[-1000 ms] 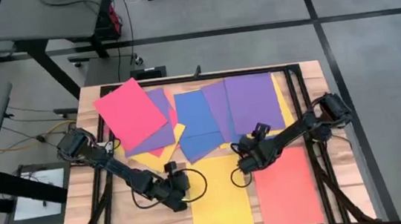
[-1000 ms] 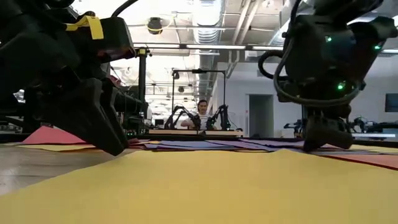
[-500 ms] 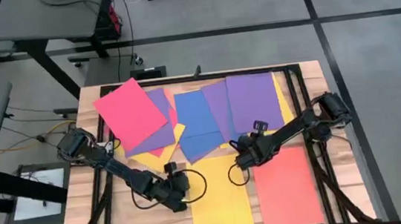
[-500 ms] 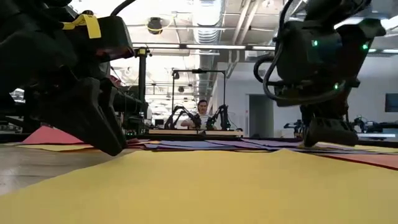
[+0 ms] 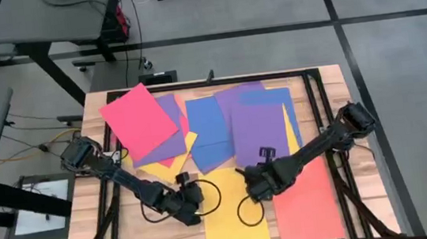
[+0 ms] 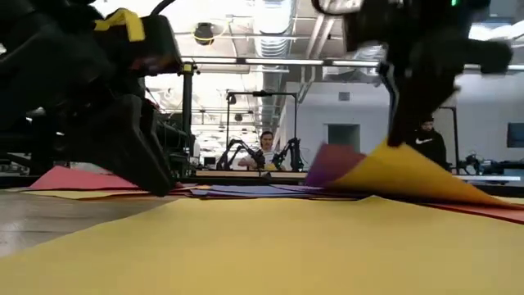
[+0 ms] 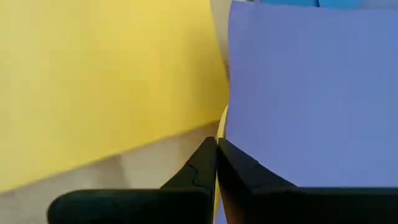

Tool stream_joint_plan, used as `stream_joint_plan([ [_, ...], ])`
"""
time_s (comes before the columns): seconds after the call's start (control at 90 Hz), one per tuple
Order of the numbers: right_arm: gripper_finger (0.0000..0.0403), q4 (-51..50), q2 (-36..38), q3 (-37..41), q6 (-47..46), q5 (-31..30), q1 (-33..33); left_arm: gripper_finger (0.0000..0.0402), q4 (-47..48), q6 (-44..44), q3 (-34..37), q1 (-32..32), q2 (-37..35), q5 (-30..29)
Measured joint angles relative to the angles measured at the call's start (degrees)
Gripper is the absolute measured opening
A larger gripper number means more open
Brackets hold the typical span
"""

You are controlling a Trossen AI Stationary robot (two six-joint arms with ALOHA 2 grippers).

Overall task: Organize paper
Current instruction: Stack the yellow paper on top of the yellow paper

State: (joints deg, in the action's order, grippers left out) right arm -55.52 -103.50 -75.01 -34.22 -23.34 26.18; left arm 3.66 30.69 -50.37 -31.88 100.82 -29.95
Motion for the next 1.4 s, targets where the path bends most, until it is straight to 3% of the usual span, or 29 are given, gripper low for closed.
stream_joint_plan([
  [0.111, 0.0, -2.1, 0.0, -2.2, 1.7, 0.9, 0.9, 0.0118, 0.7, -1.9, -3.1, 1.2, 0.0, 1.5],
  [0.278, 0.0, -12.9, 0.0, -6.5, 4.3, 0.9, -1.8, 0.0118, 8.7, -3.4, -10.6, 4.6, 0.0, 12.3],
  [0.433, 0.0, -21.1, 0.6, -10.2, 8.1, -1.0, -7.1, 0.0118, 17.7, -6.3, -16.2, 5.8, -0.2, 13.2],
  [0.533, 0.0, -17.0, 1.6, -10.8, 9.2, 2.8, -7.8, 0.0118, 21.6, -6.9, -18.5, 5.8, -1.1, 12.5],
  [0.844, 0.0, 0.2, 1.7, -11.0, 7.7, 11.1, -0.4, 0.0118, 31.6, -4.9, -18.6, 4.0, -6.7, 4.1],
  [1.233, 0.0, 18.2, -3.1, -11.0, 8.8, 18.2, 0.7, 0.0118, 34.7, -4.8, -18.6, 4.0, -10.2, 3.5],
  [1.4, 0.0, 27.7, -8.7, -11.0, 2.6, 23.5, 0.8, 0.0118, 35.0, -4.6, -18.6, 4.0, -10.2, 3.6],
])
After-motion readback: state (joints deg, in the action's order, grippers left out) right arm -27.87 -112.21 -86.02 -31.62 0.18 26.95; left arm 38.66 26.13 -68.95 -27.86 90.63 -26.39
